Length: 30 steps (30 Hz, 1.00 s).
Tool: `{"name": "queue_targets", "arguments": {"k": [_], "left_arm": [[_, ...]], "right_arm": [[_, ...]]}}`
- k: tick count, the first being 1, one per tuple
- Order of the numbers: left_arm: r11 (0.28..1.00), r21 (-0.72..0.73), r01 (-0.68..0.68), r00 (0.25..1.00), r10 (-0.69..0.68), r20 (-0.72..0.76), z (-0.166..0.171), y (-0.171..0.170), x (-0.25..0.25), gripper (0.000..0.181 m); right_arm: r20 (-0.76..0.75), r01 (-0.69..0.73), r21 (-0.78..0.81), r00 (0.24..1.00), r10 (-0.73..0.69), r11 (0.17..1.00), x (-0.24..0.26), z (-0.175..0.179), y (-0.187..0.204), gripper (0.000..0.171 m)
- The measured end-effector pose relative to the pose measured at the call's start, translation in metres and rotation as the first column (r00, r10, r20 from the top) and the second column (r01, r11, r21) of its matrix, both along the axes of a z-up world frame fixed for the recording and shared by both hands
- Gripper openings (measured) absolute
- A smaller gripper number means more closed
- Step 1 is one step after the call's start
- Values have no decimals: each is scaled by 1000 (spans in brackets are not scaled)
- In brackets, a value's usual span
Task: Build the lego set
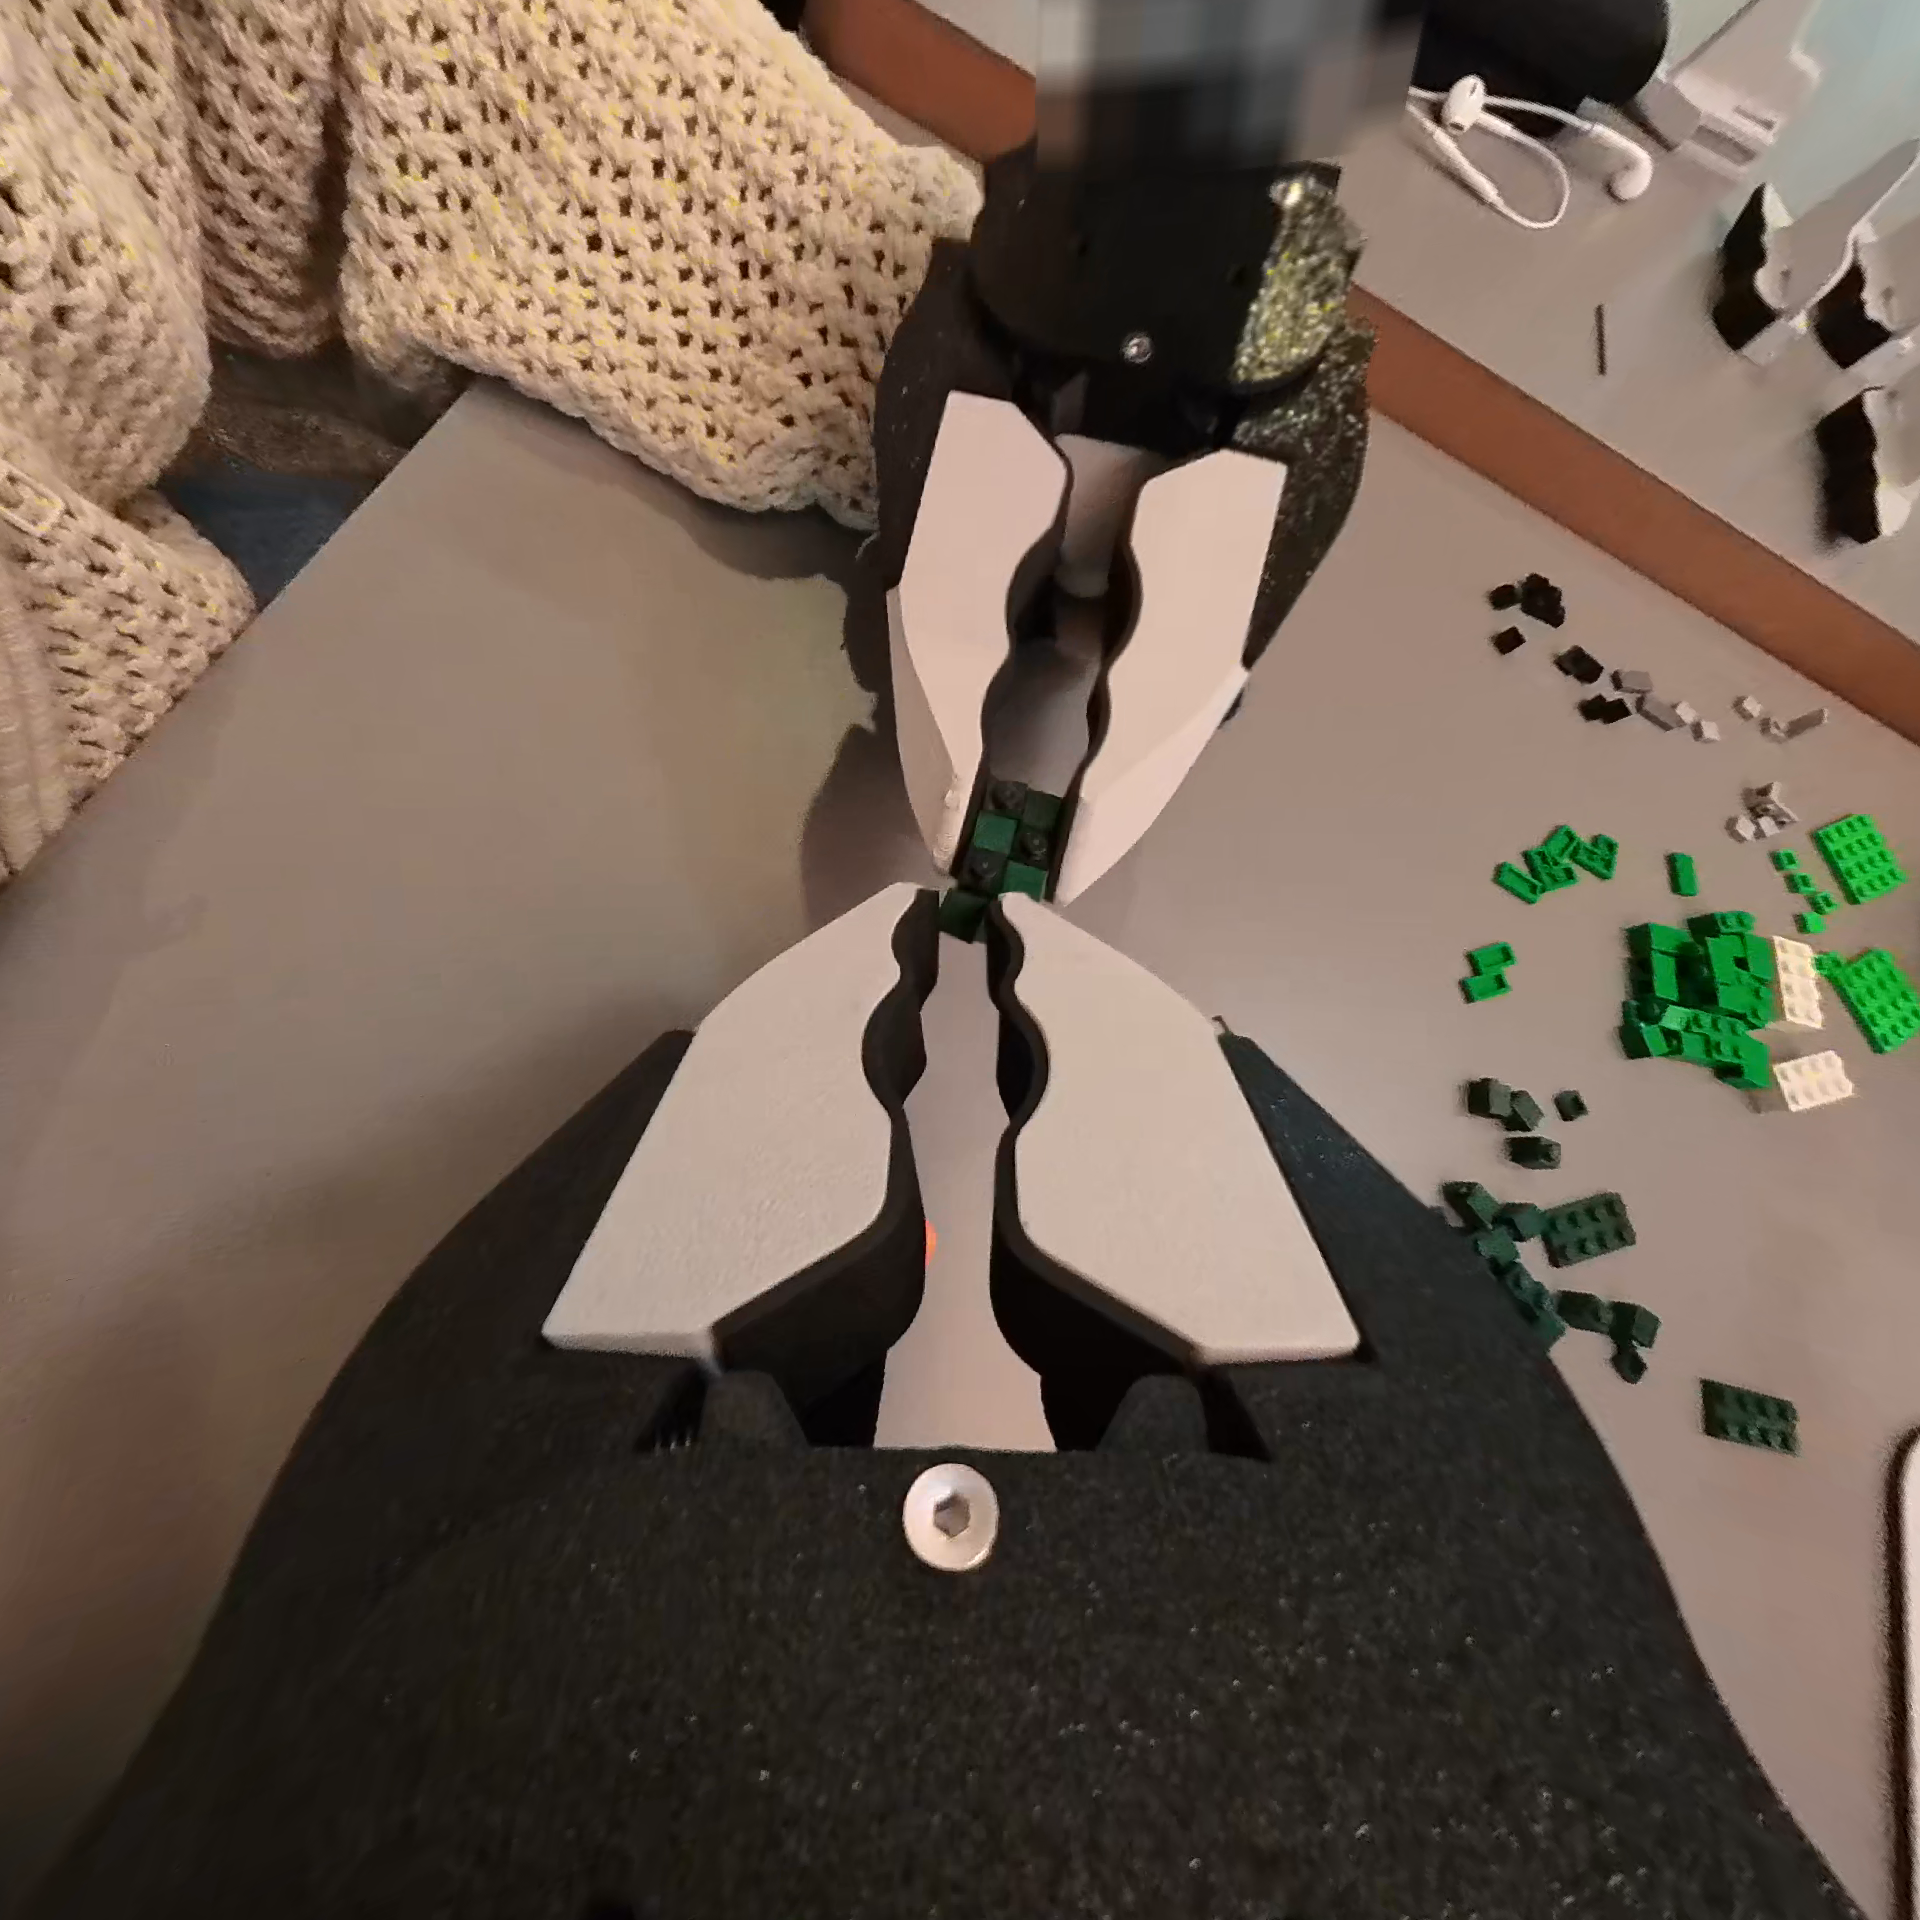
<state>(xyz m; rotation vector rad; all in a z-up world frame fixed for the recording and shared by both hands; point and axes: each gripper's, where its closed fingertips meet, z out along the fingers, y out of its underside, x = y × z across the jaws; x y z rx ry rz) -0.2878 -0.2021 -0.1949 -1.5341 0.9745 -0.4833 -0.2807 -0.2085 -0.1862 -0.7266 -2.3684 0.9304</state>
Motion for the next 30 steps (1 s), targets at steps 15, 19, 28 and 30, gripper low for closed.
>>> {"name": "queue_targets", "arguments": {"k": [15,19,28,30], "left_arm": [[998,-51,44,999,-44,9,-4,-5,4,17],[998,-50,44,999,-43,10,-4,-5,4,17],[998,-51,43,999,-43,16,-3,-4,4,17],[998,-51,44,999,-42,25,-1,-4,4,17]], "right_arm": [[74,-8,34,997,6,999,1,-6,-4,8],[80,-8,34,997,6,999,0,-6,-5,8],[76,-4,31,997,2,1000,0,-6,-4,11],[69,3,26,998,-5,1000,-1,-4,-3,15]]}}
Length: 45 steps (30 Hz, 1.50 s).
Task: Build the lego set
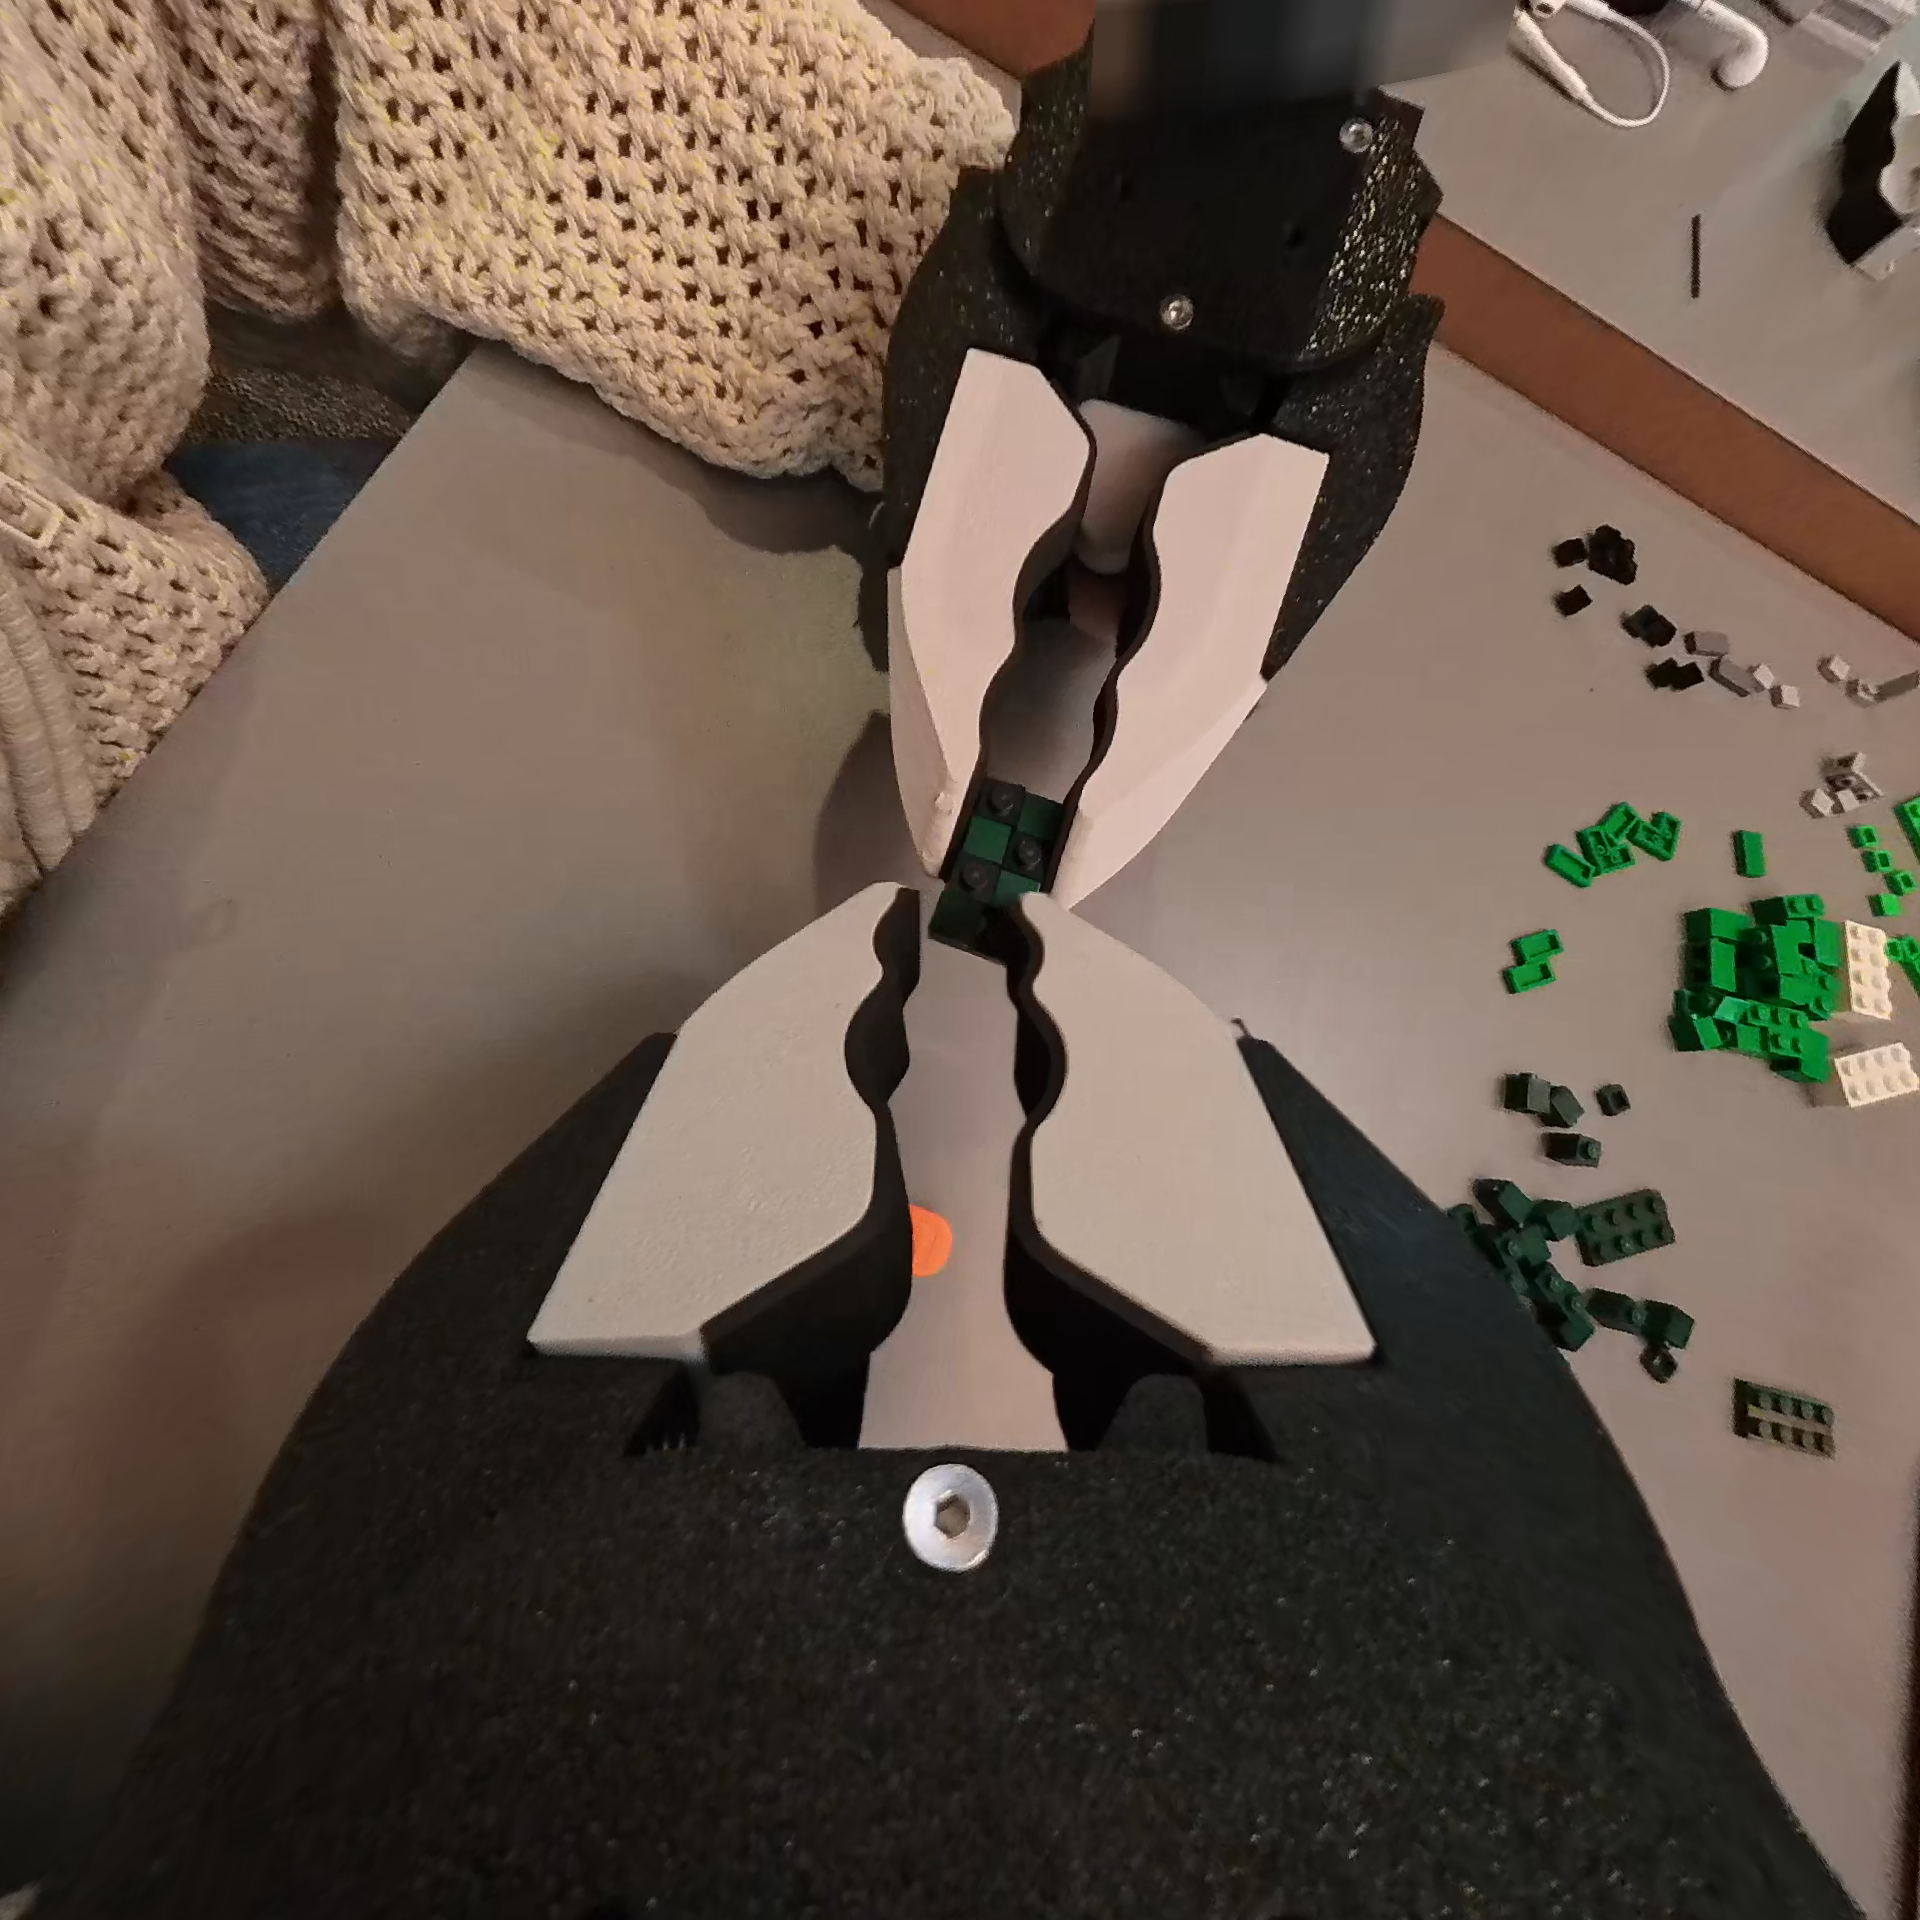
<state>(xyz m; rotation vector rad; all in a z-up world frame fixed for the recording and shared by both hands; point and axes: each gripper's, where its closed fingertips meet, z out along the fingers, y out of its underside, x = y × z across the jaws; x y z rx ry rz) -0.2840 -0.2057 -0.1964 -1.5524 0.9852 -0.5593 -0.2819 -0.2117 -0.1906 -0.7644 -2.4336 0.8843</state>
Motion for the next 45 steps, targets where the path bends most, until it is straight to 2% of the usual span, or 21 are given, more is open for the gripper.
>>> {"name": "queue_targets", "arguments": {"k": [6,9,11,13,16,19,21,26,35,39,41,45], "left_arm": [[999,-6,-43,998,44,39,5,6,-5,17],[992,-27,-127,989,129,79,8,15,-17,17],[983,-42,-177,978,180,103,10,20,-24,17],[975,-52,-216,967,221,124,12,25,-30,17],[961,-62,-270,950,276,148,14,30,-37,17],[954,-83,-288,937,299,179,17,32,-41,17],[954,-93,-286,934,299,197,18,32,-43,17],[955,-103,-278,935,294,201,18,32,-42,17],[957,-111,-267,938,285,198,18,32,-40,17],[958,-114,-262,939,280,198,17,32,-39,17],[959,-118,-257,941,277,196,17,31,-38,17],[958,-122,-259,943,278,184,15,32,-37,17]], "right_arm": [[-65,54,19,997,-52,998,-5,7,10,26],[-225,130,9,966,-125,991,-14,21,19,35],[-408,221,19,892,-194,975,-22,34,25,45],[-570,327,127,797,-201,937,-27,38,33,53],[-691,507,361,709,-140,783,-33,28,48,52],[-694,541,534,719,-29,650,-38,10,50,50],[-697,551,562,717,-5,617,-43,7,50,50],[-735,597,590,675,57,544,-52,16,50,34],[-726,603,623,682,82,498,-57,14,54,26],[-724,603,635,682,100,482,-57,13,54,20],[-727,606,642,676,122,469,-57,14,53,11],[-717,601,659,684,135,452,-56,12,53,9]]}}
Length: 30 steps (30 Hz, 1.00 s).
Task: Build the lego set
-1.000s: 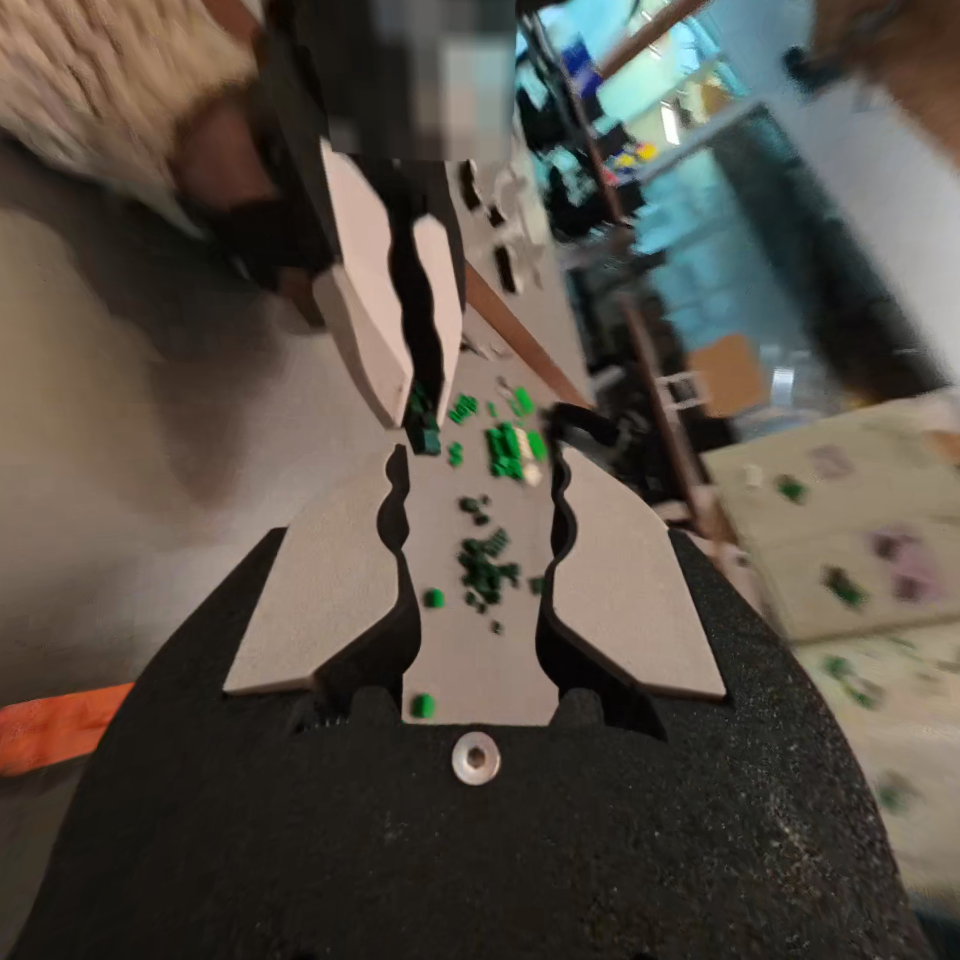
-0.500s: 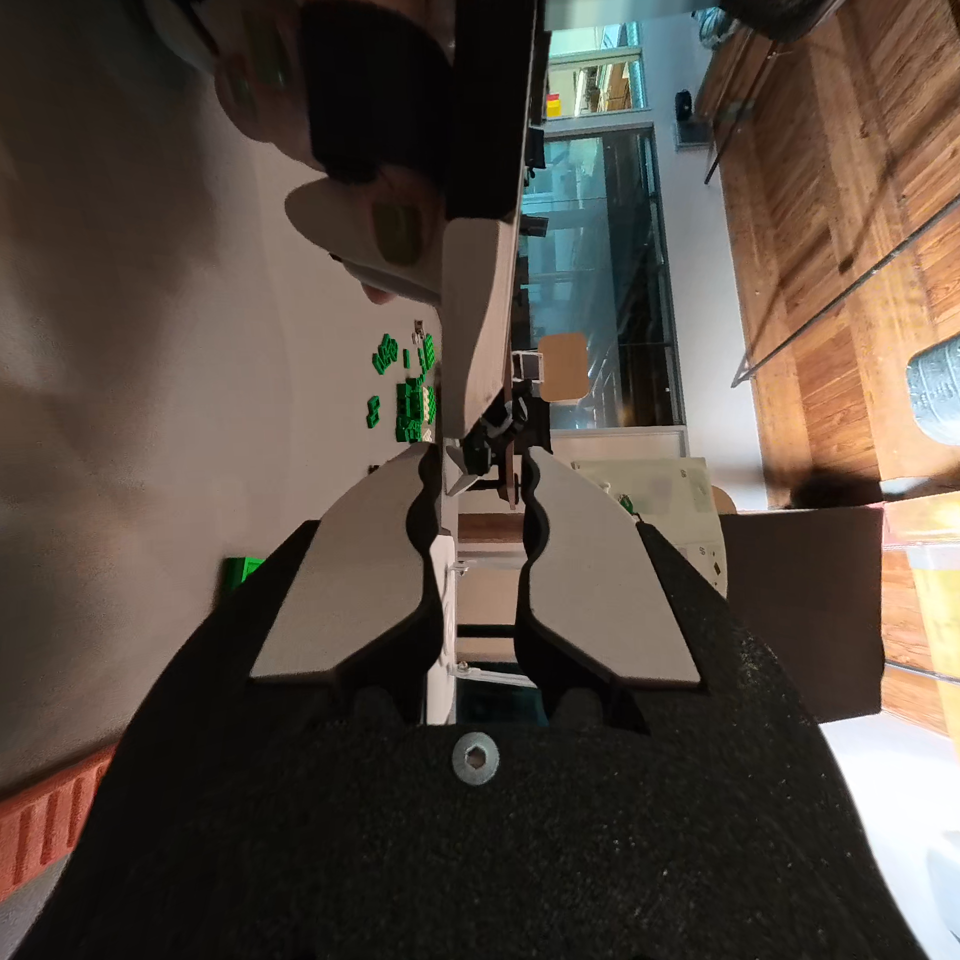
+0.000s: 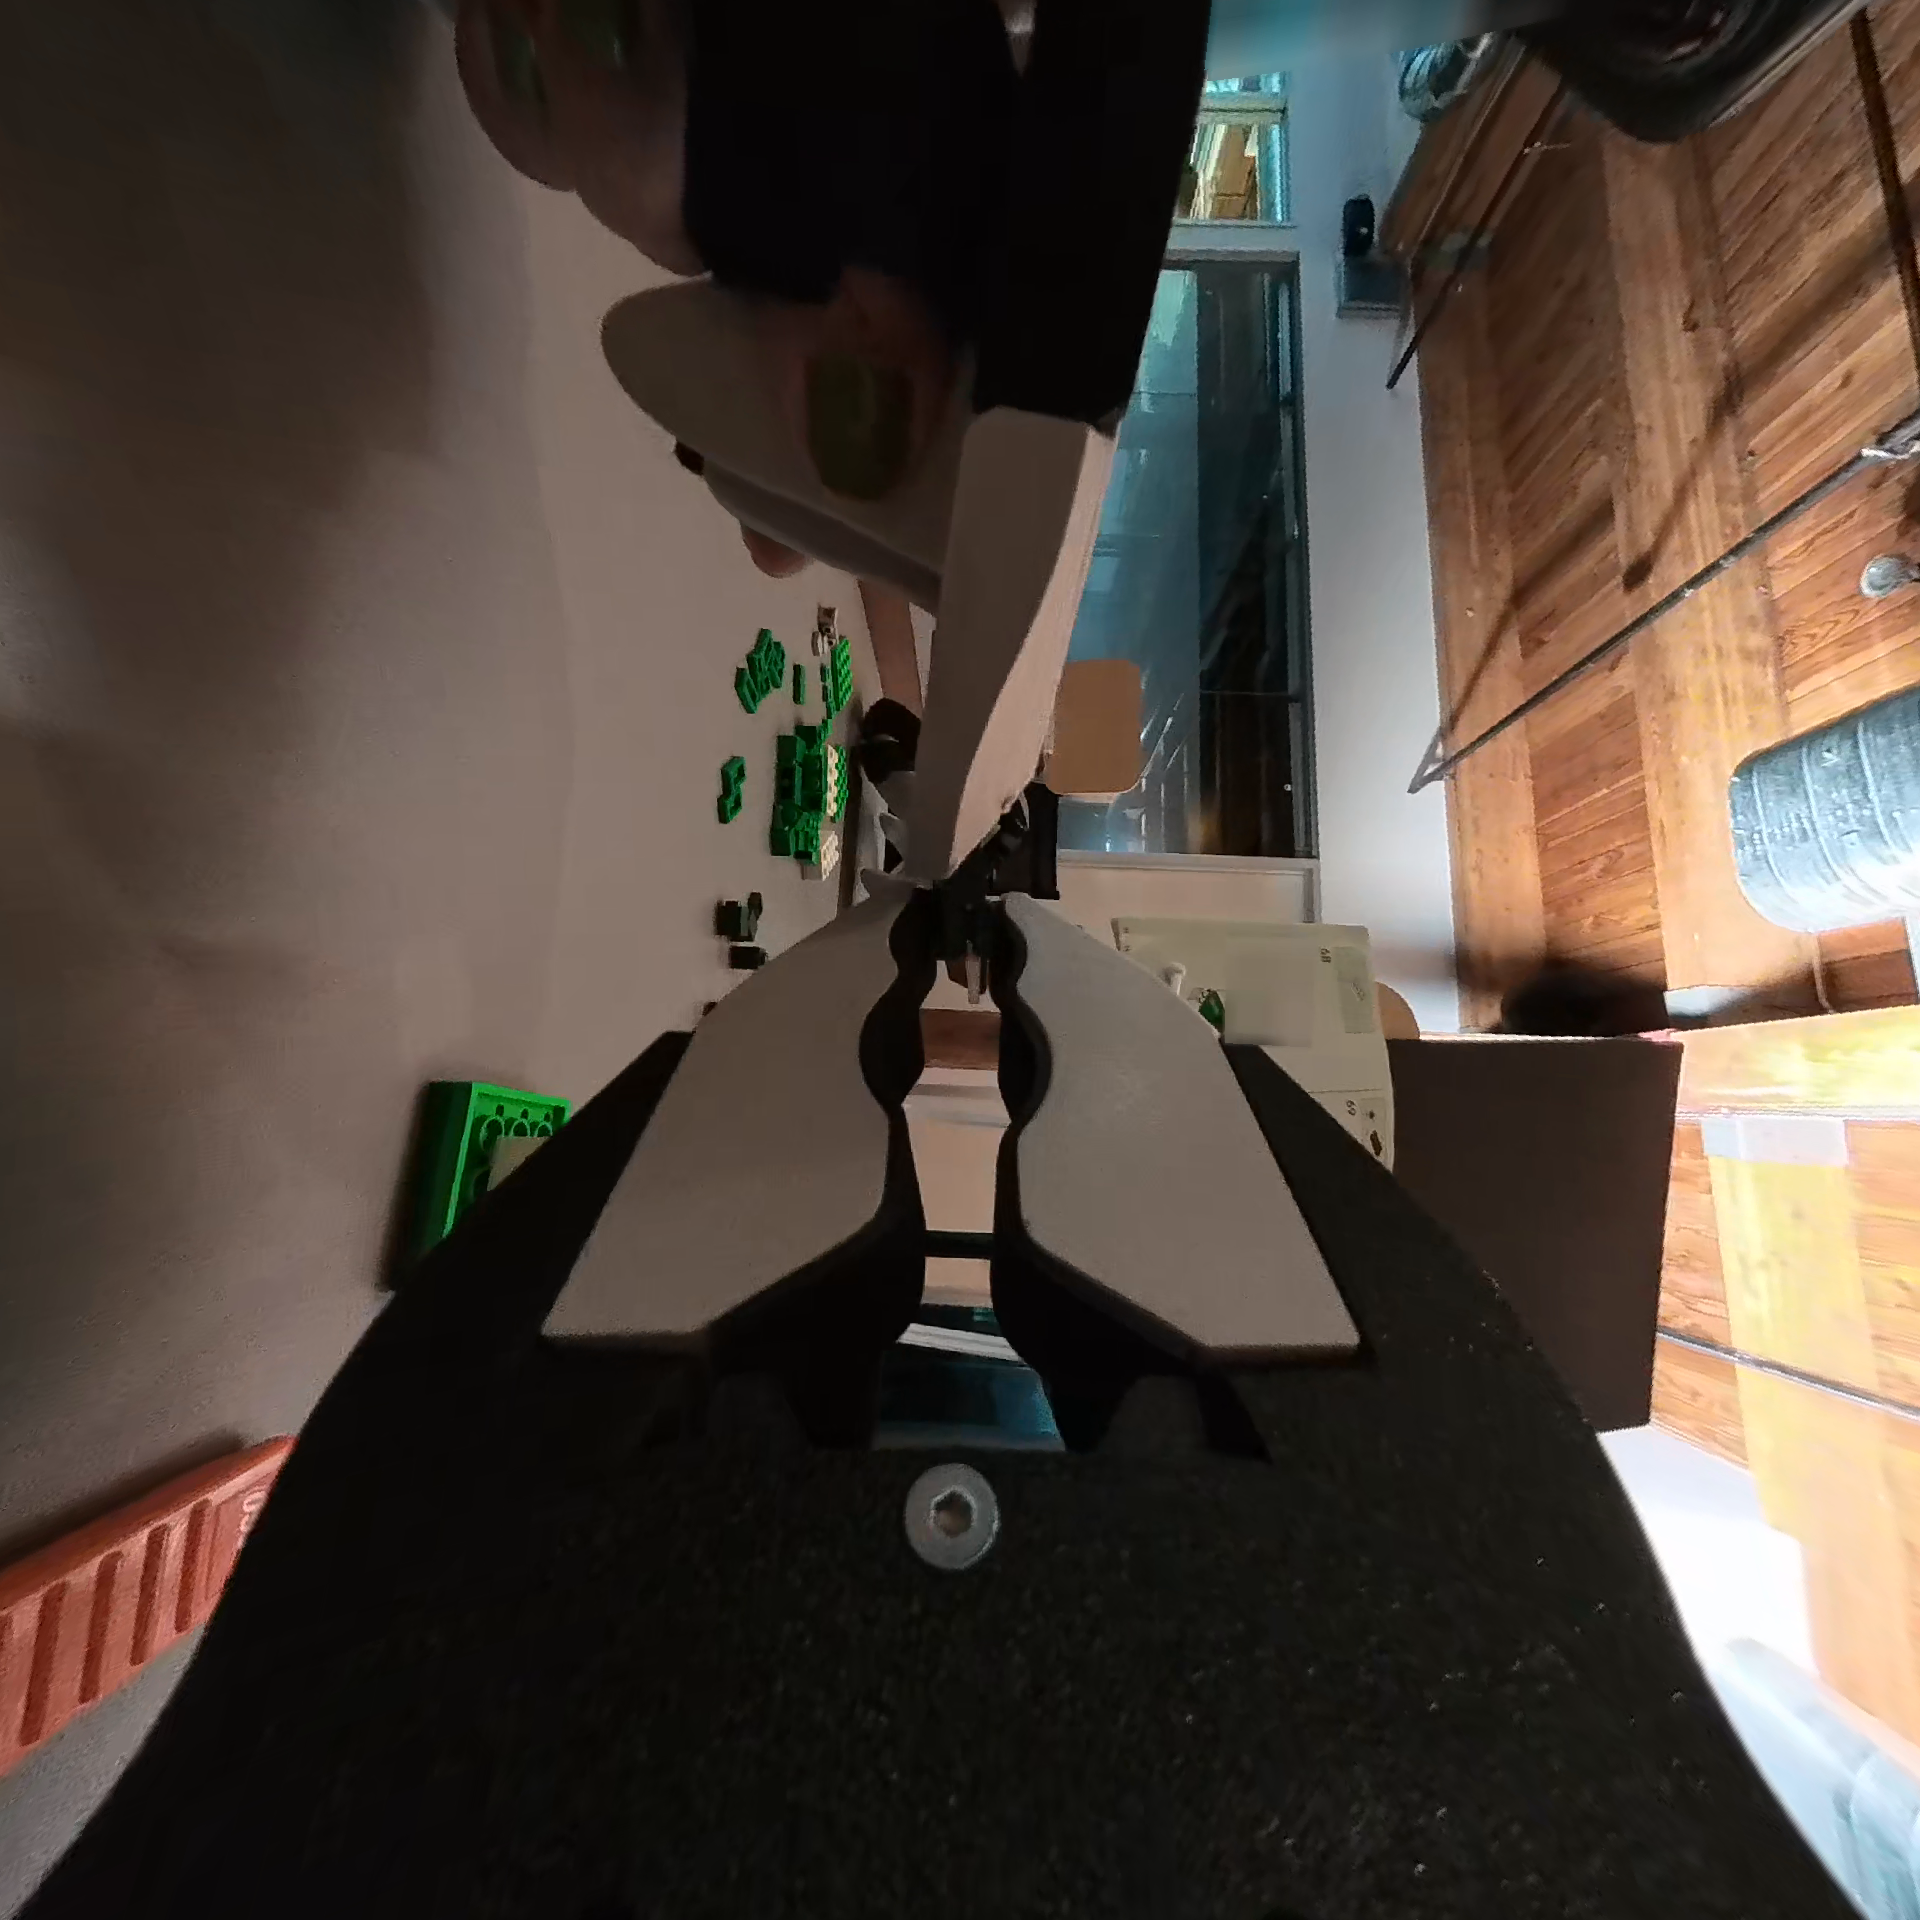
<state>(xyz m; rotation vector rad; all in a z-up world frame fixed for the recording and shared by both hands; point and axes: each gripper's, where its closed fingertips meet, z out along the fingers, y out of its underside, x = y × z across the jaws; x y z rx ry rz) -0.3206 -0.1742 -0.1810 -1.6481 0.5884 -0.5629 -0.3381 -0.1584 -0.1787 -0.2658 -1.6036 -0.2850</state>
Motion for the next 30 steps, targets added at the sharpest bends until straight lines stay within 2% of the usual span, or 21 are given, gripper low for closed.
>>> {"name": "queue_targets", "arguments": {"k": [15,19,22,26,30], "left_arm": [[1000,-26,16,999,-17,-34,-5,-2,3,17],[1000,18,-8,998,9,-58,-3,-1,2,17],[999,37,-38,996,41,-79,-3,2,-1,31],[987,142,-72,961,107,-254,-5,2,-6,42],[961,273,-50,856,182,-484,-10,0,-7,31]], "right_arm": [[-18,-38,55,999,39,998,2,-1,-1,6],[14,-27,-77,1000,28,997,1,-5,1,6],[70,-17,-177,997,30,984,-1,-15,1,6],[136,20,-328,990,26,945,1,-26,5,6],[206,50,-460,977,52,887,4,-33,6,6]]}}
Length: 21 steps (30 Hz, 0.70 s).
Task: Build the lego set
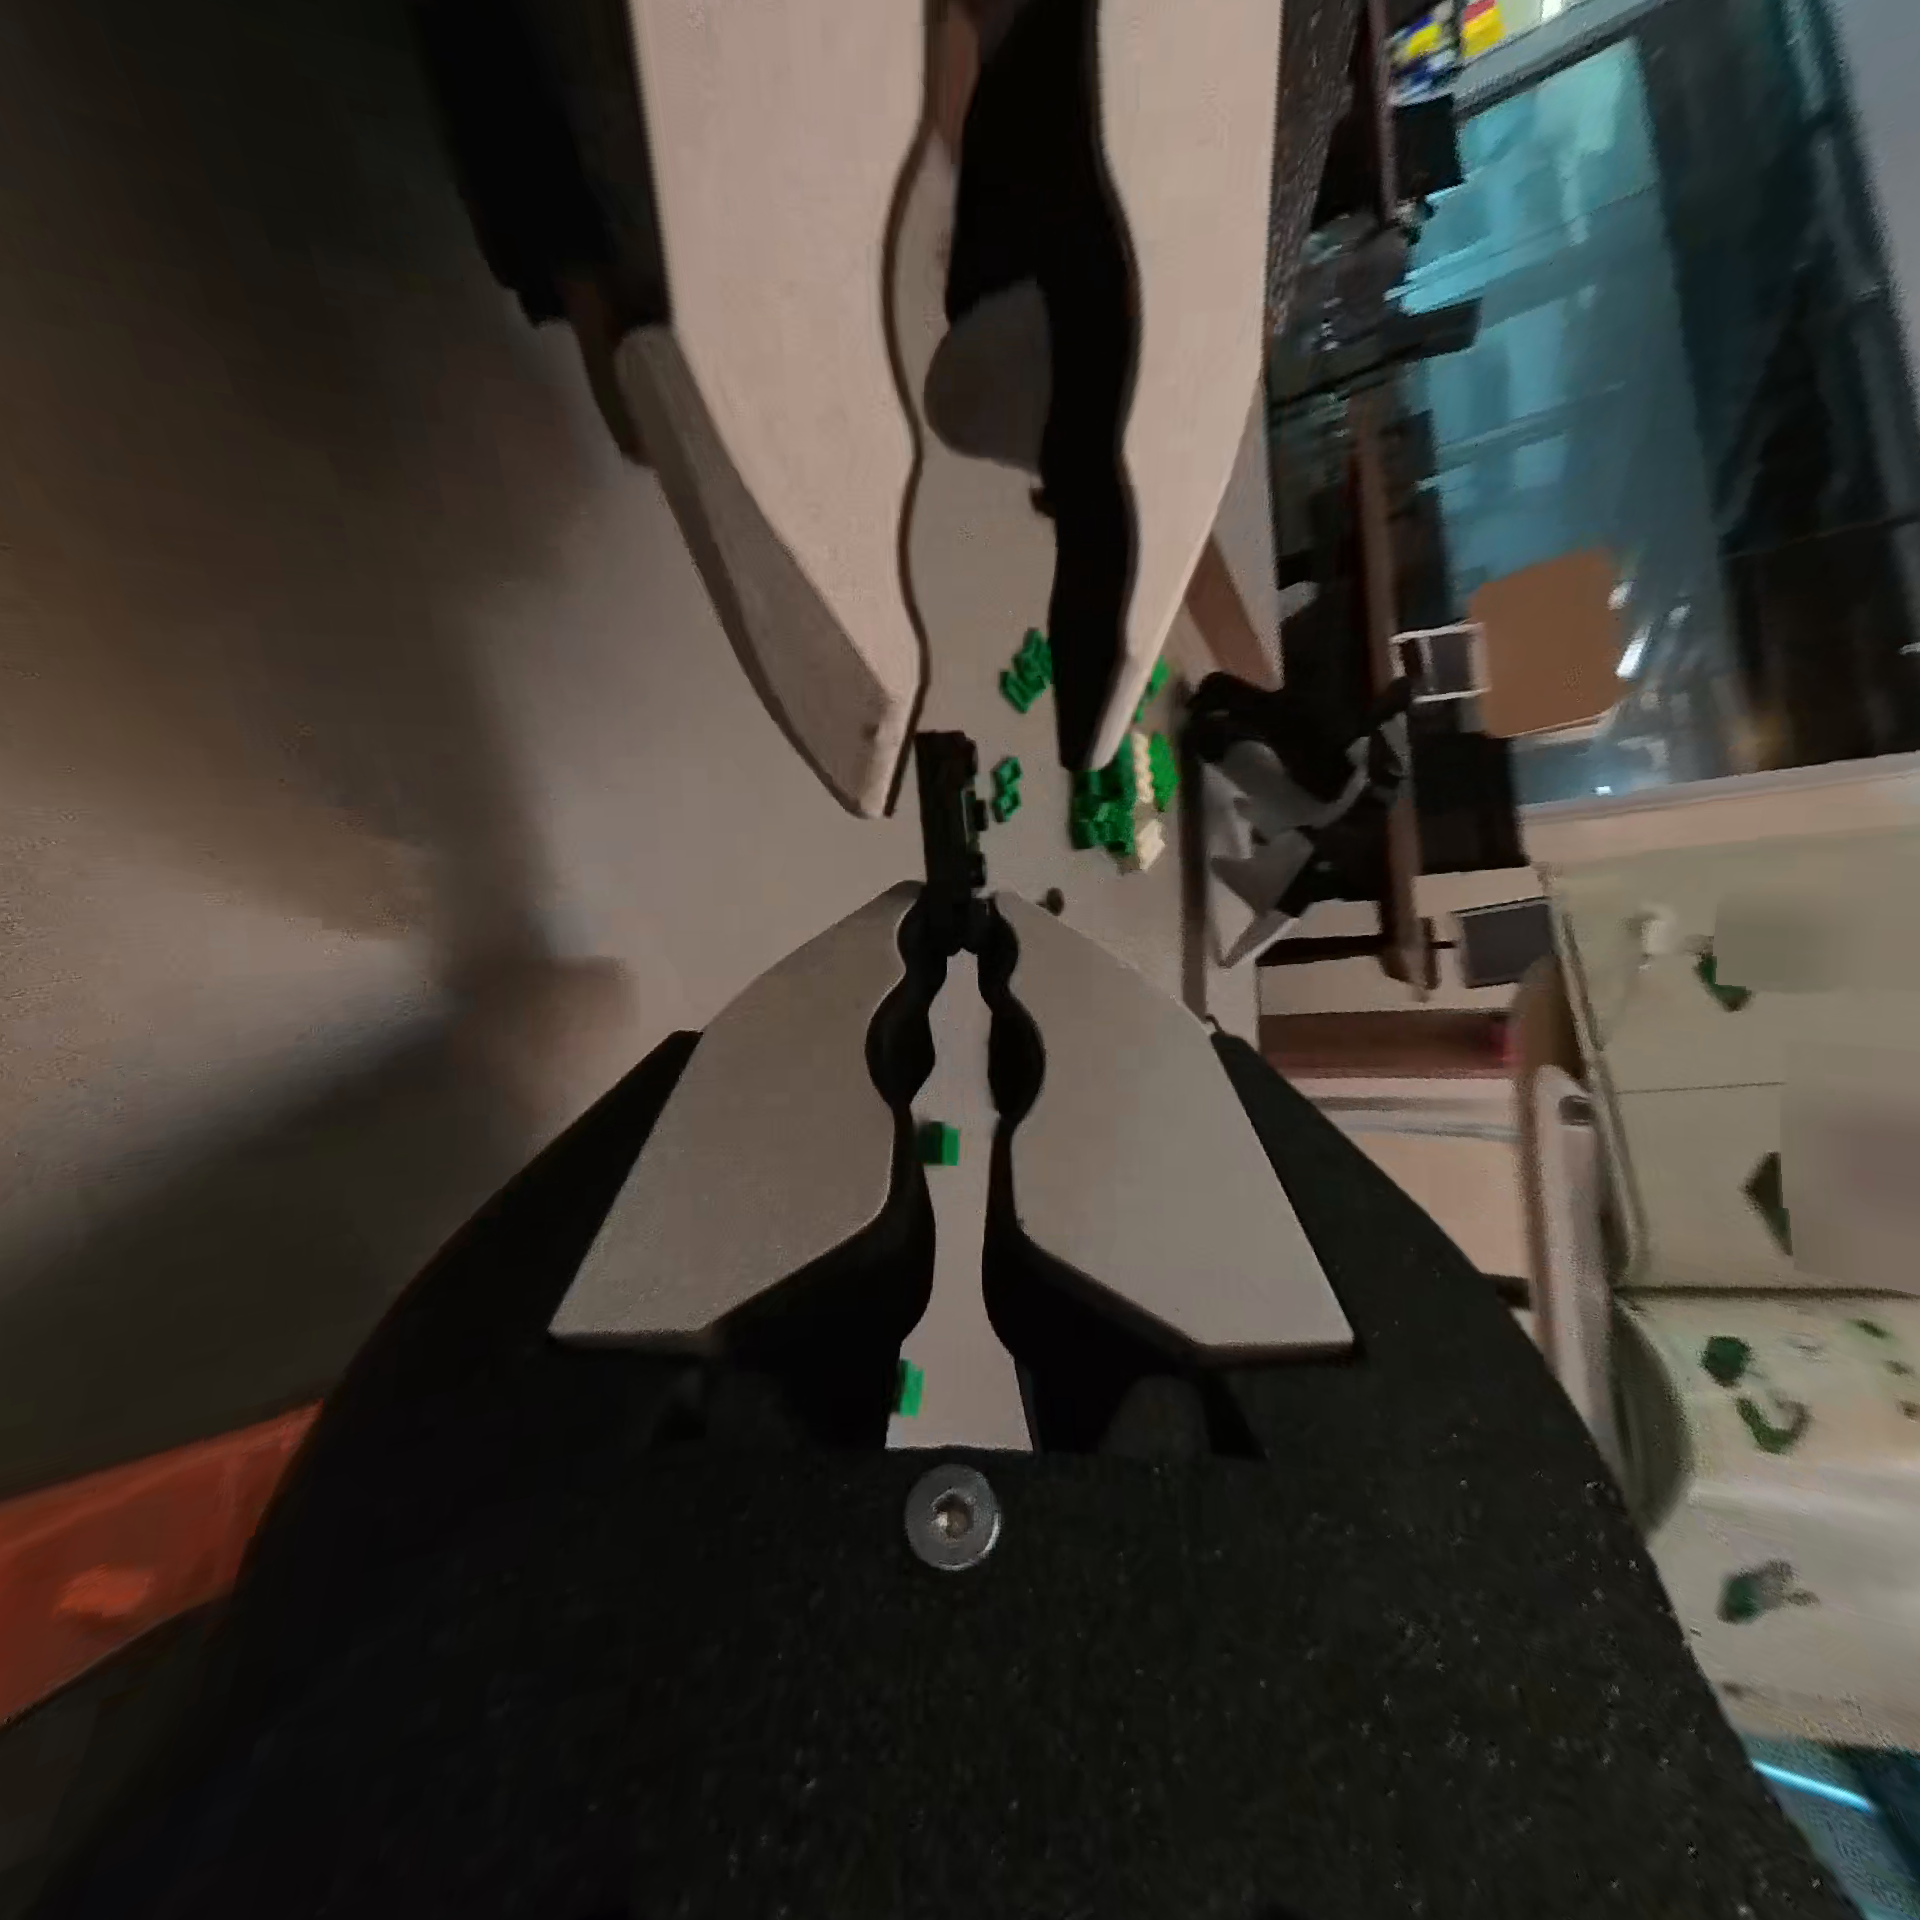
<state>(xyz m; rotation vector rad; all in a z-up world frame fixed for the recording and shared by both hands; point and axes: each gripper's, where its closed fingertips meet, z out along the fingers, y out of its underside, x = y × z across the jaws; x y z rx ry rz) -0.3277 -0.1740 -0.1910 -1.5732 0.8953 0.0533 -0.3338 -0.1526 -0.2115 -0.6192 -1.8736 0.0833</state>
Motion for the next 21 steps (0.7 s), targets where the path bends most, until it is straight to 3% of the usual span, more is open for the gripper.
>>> {"name": "queue_targets", "arguments": {"k": [4,7,18,21], "left_arm": [[999,31,29,994,-26,-105,-7,-2,9,12],[999,19,33,995,-31,-97,-8,-2,9,10],[994,-107,31,993,-18,119,-7,1,6,10],[994,-102,28,996,-18,92,-10,1,6,11]], "right_arm": [[51,-1,-82,999,5,997,3,-4,-3,6],[74,4,-95,997,3,995,5,-6,-4,6],[7,58,228,998,-61,972,1,5,4,6],[36,59,167,997,-66,984,2,1,3,5]]}}
